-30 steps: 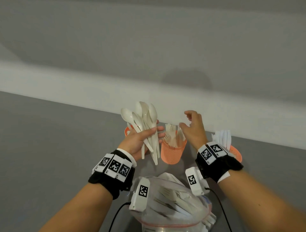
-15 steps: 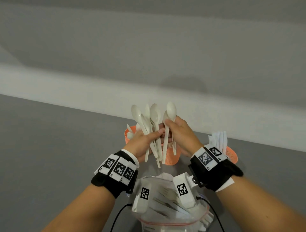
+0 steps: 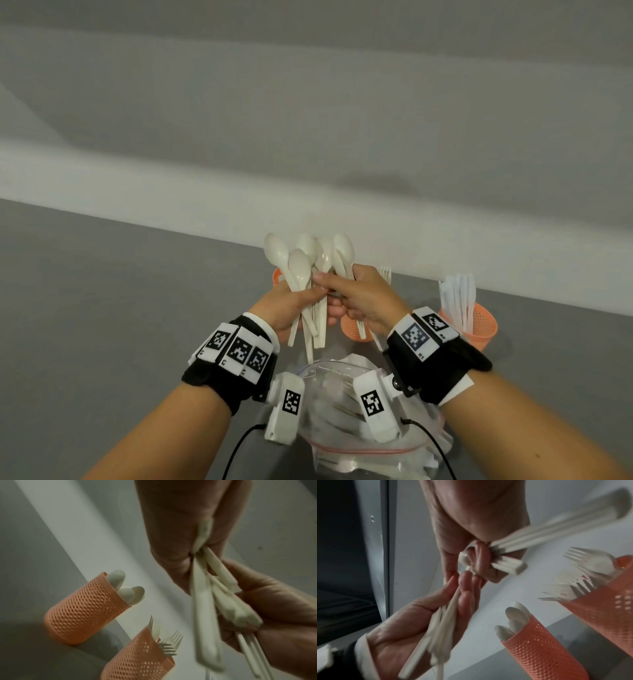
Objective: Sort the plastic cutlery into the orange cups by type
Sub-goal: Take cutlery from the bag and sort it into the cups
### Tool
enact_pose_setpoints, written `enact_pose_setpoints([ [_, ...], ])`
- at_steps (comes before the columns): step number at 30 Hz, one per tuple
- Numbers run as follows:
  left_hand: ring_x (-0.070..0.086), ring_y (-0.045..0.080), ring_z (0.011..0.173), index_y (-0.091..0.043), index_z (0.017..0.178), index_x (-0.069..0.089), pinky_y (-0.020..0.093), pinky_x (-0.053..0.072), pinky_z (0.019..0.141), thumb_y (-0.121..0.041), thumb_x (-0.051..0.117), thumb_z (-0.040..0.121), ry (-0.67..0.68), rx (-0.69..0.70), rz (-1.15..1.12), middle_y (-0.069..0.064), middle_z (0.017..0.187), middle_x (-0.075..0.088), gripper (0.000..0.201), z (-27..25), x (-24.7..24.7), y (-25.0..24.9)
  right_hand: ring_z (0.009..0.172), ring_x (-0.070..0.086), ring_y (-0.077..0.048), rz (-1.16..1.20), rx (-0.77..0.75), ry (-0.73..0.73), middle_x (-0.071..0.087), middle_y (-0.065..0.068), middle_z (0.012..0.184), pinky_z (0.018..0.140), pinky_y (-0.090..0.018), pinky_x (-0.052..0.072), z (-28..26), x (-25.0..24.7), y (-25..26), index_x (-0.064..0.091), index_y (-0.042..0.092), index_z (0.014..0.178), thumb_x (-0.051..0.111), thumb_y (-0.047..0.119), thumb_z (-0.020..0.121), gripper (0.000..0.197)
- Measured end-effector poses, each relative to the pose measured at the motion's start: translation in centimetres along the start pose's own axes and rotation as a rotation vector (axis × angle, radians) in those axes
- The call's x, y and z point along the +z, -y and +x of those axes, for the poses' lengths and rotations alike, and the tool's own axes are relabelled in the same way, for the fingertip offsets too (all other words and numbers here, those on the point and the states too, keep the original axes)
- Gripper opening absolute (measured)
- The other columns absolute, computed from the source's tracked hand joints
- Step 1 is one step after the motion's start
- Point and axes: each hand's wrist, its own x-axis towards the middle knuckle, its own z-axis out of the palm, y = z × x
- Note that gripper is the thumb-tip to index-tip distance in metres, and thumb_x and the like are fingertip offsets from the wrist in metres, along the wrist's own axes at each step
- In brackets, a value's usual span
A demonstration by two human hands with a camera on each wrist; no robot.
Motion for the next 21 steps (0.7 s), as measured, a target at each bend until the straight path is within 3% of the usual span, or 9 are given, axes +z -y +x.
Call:
enact_pose_setpoints([
  [2, 0.072, 0.019, 0.069, -0.004, 0.103, 0.06, 0.032, 0.06, 0.064, -0.001, 0.046, 0.092, 0.055, -0.02, 0.017, 0.01, 0.077, 0.073, 0.018, -0.6, -0.4, 0.0, 0.04, 0.052, -0.01, -0.044, -0.014, -0.029, 0.057, -0.007, 0.057, 0.033, -0.015, 0.039, 0.1, 0.4, -0.3, 0.062, -0.004, 0.086, 0.066, 0.008, 0.082, 0.014],
  [5, 0.073, 0.018, 0.073, -0.003, 0.107, 0.059, 0.032, 0.06, 0.069, -0.002, 0.047, 0.091, 0.102, -0.043, 0.027, 0.01, 0.083, 0.074, 0.02, -1.4, -1.0, -0.3, 0.058, 0.057, -0.019, -0.141, -0.042, -0.083, 0.061, -0.012, 0.067, 0.046, -0.02, 0.047, 0.6, 1.3, -0.9, 0.065, -0.006, 0.086, 0.065, 0.008, 0.079, 0.015],
  [9, 0.073, 0.018, 0.067, -0.001, 0.102, 0.058, 0.028, 0.06, 0.064, -0.001, 0.041, 0.094, 0.103, -0.055, 0.009, 0.01, 0.075, 0.074, 0.019, -2.0, -2.3, -0.8, 0.048, 0.05, -0.018, -0.148, 0.017, -0.084, 0.053, -0.012, 0.06, 0.043, -0.022, 0.048, 1.1, 2.3, -1.4, 0.063, 0.001, 0.082, 0.059, 0.012, 0.082, 0.012],
  [11, 0.073, 0.019, 0.069, -0.001, 0.1, 0.06, 0.032, 0.06, 0.073, -0.003, 0.044, 0.093, 0.089, -0.065, 0.0, 0.01, 0.076, 0.074, 0.018, -2.2, -3.2, -1.0, 0.043, 0.053, -0.014, -0.048, 0.06, -0.044, 0.056, -0.01, 0.059, 0.045, -0.025, 0.053, 1.1, 2.7, -1.4, 0.062, 0.001, 0.084, 0.059, 0.013, 0.084, 0.013],
  [13, 0.072, 0.021, 0.079, -0.001, 0.104, 0.062, 0.038, 0.052, 0.088, -0.009, 0.048, 0.09, 0.104, -0.085, -0.036, 0.012, 0.087, 0.074, 0.021, -2.5, -4.1, -1.2, 0.038, 0.052, -0.007, -0.003, 0.067, -0.011, 0.058, -0.003, 0.056, 0.041, -0.02, 0.046, 1.1, 3.1, -1.4, 0.062, 0.002, 0.086, 0.058, 0.015, 0.086, 0.014],
  [16, 0.07, 0.022, 0.088, -0.002, 0.109, 0.062, 0.041, 0.046, 0.095, -0.018, 0.052, 0.089, 0.131, -0.127, -0.044, 0.013, 0.097, 0.071, 0.027, -2.5, -5.2, -1.2, 0.035, 0.044, -0.003, -0.038, 0.046, -0.024, 0.055, 0.006, 0.048, 0.037, -0.016, 0.031, 1.5, 3.7, -1.6, 0.061, 0.007, 0.085, 0.053, 0.019, 0.09, 0.016],
  [19, 0.07, 0.025, 0.086, -0.002, 0.106, 0.063, 0.043, 0.05, 0.091, -0.021, 0.059, 0.084, 0.158, -0.084, 0.008, 0.016, 0.095, 0.07, 0.029, -2.1, -5.6, -1.3, 0.046, 0.053, -0.01, -0.091, 0.048, -0.028, 0.06, -0.001, 0.059, 0.044, -0.022, 0.043, 1.9, 4.4, -1.9, 0.062, 0.008, 0.091, 0.053, 0.034, 0.091, 0.028],
  [21, 0.071, 0.022, 0.073, -0.001, 0.097, 0.065, 0.038, 0.057, 0.078, -0.022, 0.066, 0.078, 0.182, -0.049, 0.11, 0.015, 0.082, 0.07, 0.028, -1.9, -5.3, -1.5, 0.048, 0.061, -0.014, -0.129, 0.049, 0.016, 0.064, -0.002, 0.056, 0.048, -0.026, 0.051, 2.0, 5.0, -1.8, 0.063, 0.006, 0.091, 0.056, 0.042, 0.088, 0.037],
])
